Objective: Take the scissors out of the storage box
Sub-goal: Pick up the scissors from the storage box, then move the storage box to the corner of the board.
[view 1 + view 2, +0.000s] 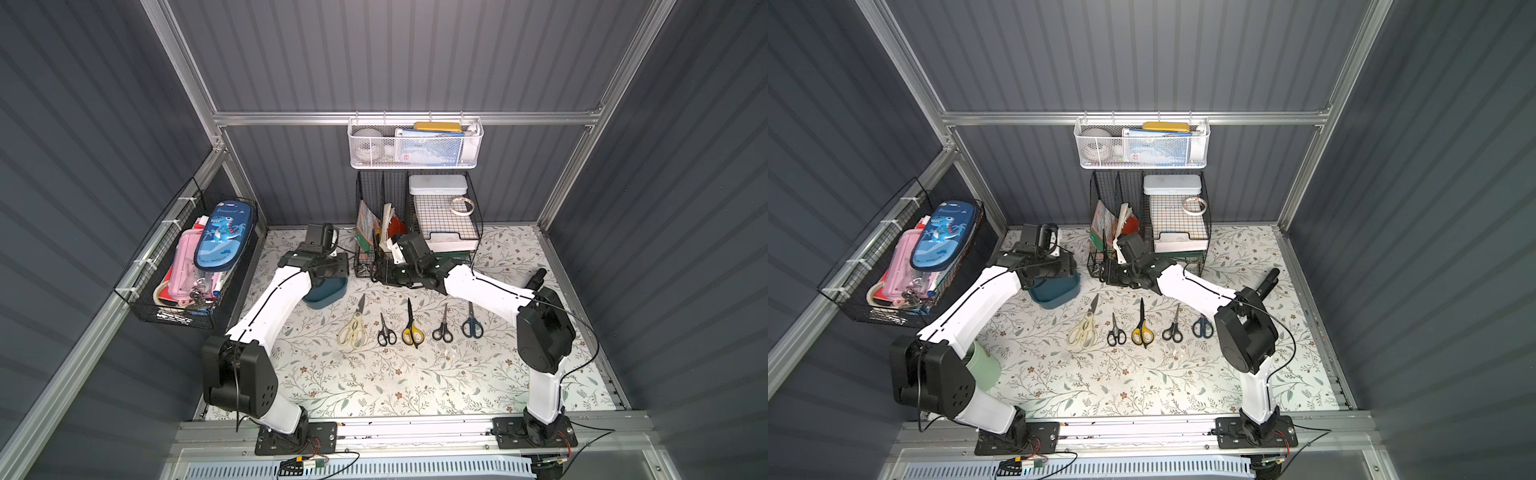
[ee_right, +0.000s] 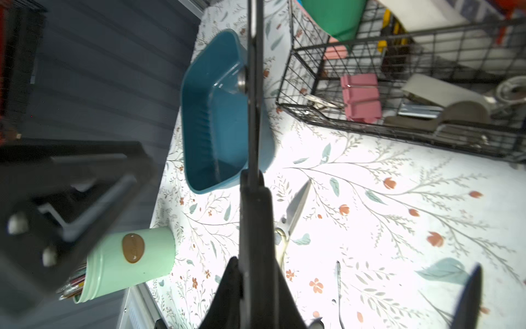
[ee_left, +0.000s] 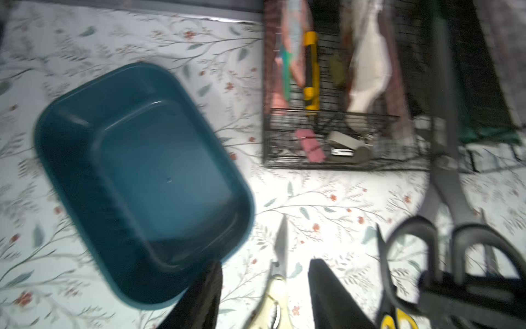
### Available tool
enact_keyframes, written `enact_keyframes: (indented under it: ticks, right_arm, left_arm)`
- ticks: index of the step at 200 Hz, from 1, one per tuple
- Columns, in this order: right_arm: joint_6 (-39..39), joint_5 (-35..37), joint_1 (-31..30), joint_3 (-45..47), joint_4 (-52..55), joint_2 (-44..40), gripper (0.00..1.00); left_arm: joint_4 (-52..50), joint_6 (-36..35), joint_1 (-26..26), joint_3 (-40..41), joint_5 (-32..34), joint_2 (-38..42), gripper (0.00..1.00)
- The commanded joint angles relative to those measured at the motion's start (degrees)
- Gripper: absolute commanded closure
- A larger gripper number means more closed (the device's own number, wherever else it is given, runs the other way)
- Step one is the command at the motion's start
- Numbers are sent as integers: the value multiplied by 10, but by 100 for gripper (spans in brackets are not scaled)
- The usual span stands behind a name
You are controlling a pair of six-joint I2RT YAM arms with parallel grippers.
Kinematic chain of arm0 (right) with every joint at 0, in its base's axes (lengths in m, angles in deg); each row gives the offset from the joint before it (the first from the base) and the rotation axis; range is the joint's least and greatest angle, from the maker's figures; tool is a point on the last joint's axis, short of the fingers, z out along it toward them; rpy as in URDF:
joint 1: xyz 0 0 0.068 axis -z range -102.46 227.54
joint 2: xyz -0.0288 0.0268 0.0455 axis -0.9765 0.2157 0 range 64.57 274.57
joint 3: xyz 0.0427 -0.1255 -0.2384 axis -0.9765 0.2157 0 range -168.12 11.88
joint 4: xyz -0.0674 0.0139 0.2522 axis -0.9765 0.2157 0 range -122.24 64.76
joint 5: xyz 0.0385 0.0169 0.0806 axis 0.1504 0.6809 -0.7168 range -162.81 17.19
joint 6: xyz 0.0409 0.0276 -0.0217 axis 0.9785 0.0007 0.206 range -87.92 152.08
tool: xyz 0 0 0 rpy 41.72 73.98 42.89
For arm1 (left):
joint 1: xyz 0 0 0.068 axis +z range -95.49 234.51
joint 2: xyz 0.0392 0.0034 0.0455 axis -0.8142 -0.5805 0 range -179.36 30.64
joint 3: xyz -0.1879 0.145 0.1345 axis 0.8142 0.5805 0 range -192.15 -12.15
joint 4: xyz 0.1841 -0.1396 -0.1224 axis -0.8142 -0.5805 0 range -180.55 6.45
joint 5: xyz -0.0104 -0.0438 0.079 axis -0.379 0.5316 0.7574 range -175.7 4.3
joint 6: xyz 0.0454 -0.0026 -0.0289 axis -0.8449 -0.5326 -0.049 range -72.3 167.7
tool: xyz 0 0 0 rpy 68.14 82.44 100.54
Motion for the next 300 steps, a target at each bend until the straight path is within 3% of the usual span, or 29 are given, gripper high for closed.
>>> enact_keyframes:
  ticks: [1,46,112,164,193,217,300]
  right_arm:
    - [0,-4,-1,-5,11,-11,93]
    - [-2,-24,-8,20,0,-21,92]
    - [1,-40,-8,42,-22,-36,91]
    - [5,-48,-8,63,-36,-46,90]
    - [7,-50,-8,75,-41,-48,90]
    - [8,-53,-9,80,-43,-48,89]
    - [13,-62,-36,50,-35,-23,90]
  left_arm:
    - [-33,66,68,28,59,-12,46]
    - [-49,61,102,41,135,-69,46]
    - [-49,70,104,25,146,-151,49]
    - [-15,86,106,13,159,-203,70]
    - [-17,92,110,-26,179,-238,82]
    - [-17,98,111,-68,187,-266,87]
    - [-35,74,118,-203,182,-360,84]
